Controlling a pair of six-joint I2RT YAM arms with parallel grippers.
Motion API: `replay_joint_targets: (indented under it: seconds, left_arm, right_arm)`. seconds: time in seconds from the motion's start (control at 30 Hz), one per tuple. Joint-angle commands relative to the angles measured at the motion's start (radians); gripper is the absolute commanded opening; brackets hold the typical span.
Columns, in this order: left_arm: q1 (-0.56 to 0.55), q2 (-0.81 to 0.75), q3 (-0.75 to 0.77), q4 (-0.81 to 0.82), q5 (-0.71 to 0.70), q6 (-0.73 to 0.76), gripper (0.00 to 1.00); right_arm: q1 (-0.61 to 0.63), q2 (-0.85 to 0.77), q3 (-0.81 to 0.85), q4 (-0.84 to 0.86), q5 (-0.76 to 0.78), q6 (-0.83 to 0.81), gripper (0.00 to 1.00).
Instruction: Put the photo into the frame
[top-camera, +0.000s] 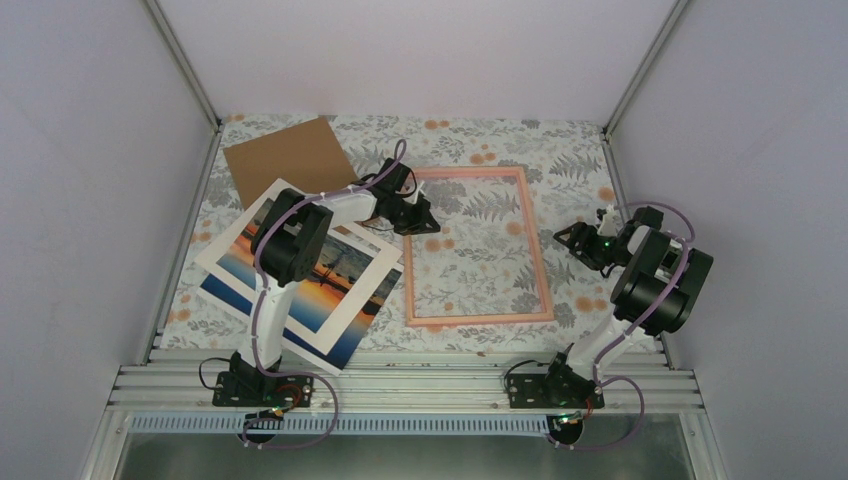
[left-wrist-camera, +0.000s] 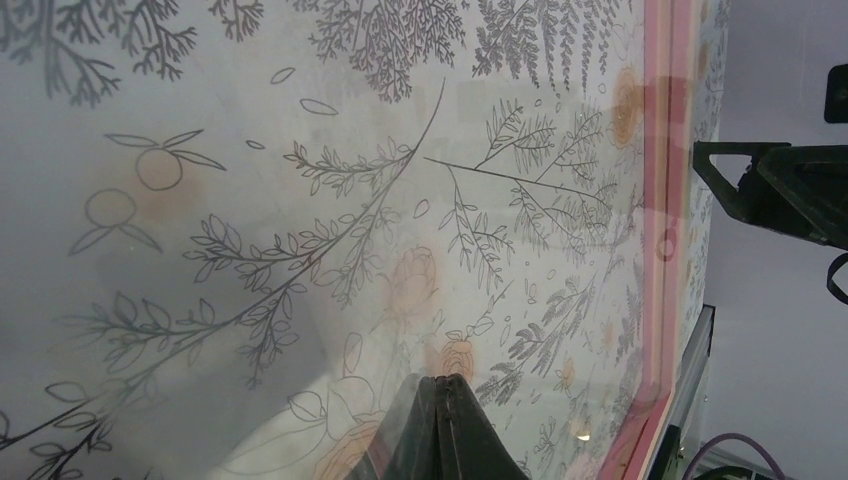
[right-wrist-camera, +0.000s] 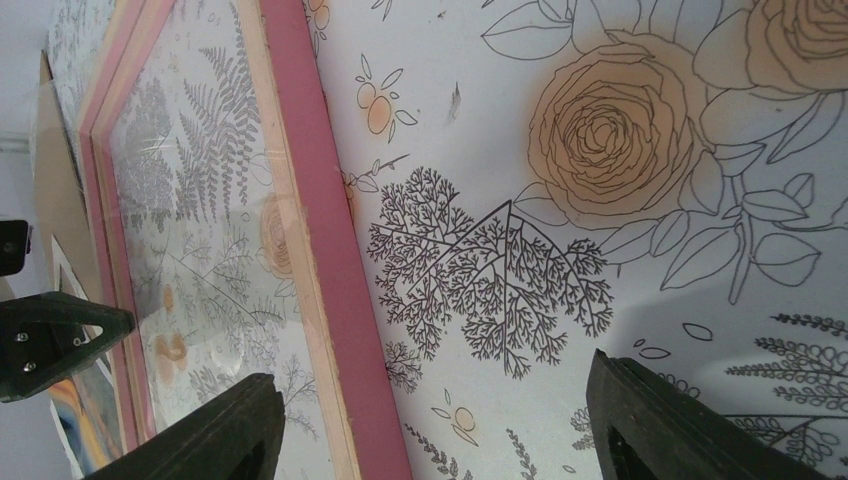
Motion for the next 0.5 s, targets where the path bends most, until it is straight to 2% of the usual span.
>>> replay_joint_targets:
  seconds: [0.0,0.47]
  left_arm:
    - [0.000,-0.045,0.026,-0.047,0.025,0.014,0.02]
    - [0.003,-0.042,0.029,-0.070,0.032,0.033,0.02]
  right_arm:
    - [0.006,-0.029,-0.015,0.019,0.005,-0.009,0.75]
    - [0.005,-0.034,-0.025,0.032,0.007,0.002,0.75]
